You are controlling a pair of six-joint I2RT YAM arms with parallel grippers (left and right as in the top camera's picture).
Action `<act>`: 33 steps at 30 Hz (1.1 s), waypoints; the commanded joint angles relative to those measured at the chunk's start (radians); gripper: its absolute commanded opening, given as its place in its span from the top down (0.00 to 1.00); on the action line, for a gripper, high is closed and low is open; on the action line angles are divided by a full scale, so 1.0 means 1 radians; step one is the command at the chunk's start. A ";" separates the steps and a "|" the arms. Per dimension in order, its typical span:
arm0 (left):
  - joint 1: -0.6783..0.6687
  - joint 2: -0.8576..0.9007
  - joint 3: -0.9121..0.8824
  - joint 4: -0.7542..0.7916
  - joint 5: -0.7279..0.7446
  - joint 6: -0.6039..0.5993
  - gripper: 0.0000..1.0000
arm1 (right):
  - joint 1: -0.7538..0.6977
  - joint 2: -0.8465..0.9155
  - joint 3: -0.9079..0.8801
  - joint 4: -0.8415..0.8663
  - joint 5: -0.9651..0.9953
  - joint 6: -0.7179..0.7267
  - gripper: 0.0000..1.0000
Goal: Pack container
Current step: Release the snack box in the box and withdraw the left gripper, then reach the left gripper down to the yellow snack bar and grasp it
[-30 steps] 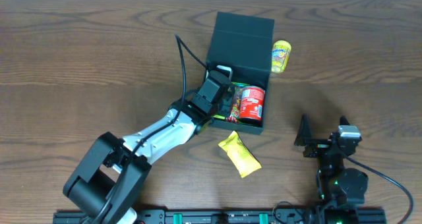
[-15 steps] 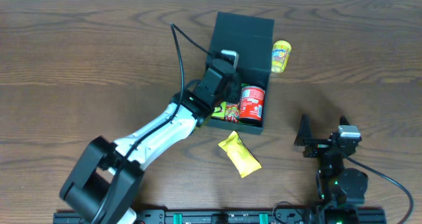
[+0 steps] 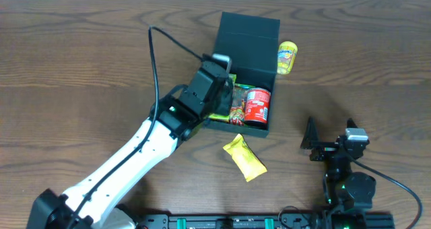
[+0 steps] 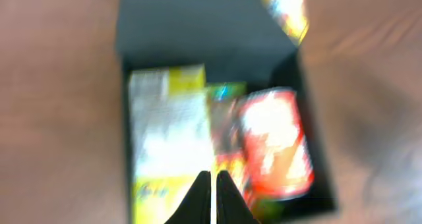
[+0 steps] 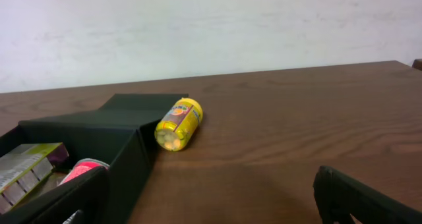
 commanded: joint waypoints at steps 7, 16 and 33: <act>0.003 -0.036 0.012 -0.268 0.062 0.068 0.81 | 0.014 -0.005 -0.002 -0.006 0.003 0.012 0.01; 0.002 -0.036 0.012 -0.336 0.122 0.069 0.05 | 0.014 -0.005 -0.002 -0.006 0.003 0.012 0.01; -0.065 -0.012 0.010 -0.431 0.134 0.177 0.05 | 0.014 -0.005 -0.002 -0.006 0.003 0.012 0.01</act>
